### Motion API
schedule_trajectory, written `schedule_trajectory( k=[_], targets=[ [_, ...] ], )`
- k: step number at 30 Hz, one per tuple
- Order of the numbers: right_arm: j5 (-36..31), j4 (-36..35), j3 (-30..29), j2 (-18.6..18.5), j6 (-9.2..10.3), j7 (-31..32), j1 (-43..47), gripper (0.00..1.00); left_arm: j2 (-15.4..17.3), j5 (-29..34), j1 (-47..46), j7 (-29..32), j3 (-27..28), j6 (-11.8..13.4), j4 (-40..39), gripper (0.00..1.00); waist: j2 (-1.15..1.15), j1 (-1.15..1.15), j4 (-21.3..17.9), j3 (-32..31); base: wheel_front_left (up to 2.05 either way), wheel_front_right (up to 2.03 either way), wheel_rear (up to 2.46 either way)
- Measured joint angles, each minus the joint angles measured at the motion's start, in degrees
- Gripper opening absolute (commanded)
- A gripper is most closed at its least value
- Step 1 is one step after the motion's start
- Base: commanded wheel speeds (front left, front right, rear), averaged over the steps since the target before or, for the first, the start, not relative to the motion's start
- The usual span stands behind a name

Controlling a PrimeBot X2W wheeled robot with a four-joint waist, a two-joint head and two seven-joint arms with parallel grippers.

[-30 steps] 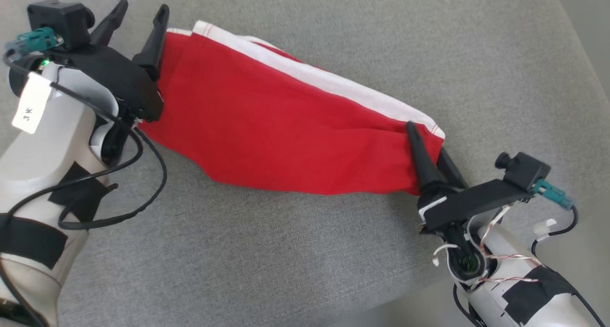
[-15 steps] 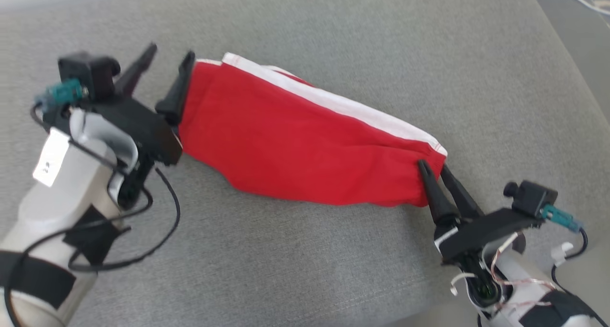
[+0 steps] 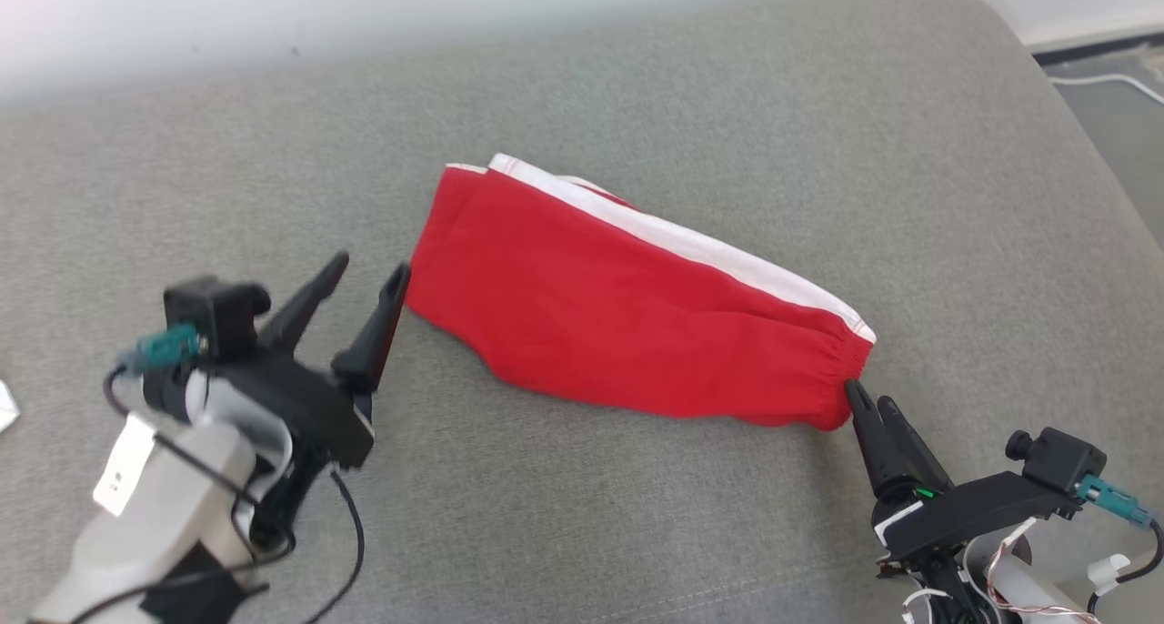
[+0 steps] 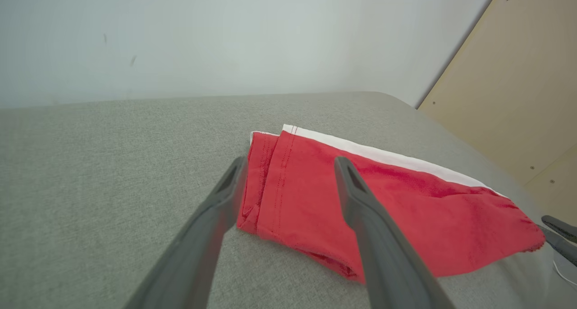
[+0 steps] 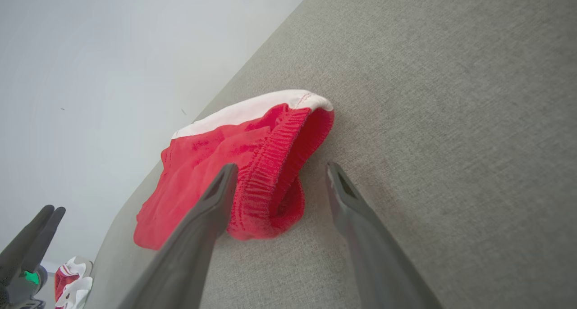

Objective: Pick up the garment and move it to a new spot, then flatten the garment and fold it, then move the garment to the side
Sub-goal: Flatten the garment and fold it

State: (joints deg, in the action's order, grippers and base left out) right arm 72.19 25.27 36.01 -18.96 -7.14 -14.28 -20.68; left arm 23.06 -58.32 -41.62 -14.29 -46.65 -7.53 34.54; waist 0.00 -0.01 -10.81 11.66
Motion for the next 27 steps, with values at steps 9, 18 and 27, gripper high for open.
schedule_trajectory(
  k=[9,18,27],
  targets=[
    [4.24,-1.20,-2.31,0.67,0.00,-0.01,0.59,1.00,0.43,-1.32,10.43,-0.01,4.52,1.58,-7.81,1.00,0.00,0.00,1.69,-2.15,0.00,0.00,0.00],
    [6.51,2.92,-3.20,1.44,0.00,1.45,-0.69,1.00,0.71,-0.38,17.09,-0.01,8.93,4.59,-17.22,1.00,0.00,0.01,3.38,-1.97,0.00,0.00,0.00],
    [7.62,8.00,-2.89,2.01,0.01,4.78,-4.10,1.00,0.05,6.37,20.78,-0.02,9.32,7.23,-25.93,1.00,0.00,0.02,5.47,-0.93,0.00,0.00,0.00]
  ],
)
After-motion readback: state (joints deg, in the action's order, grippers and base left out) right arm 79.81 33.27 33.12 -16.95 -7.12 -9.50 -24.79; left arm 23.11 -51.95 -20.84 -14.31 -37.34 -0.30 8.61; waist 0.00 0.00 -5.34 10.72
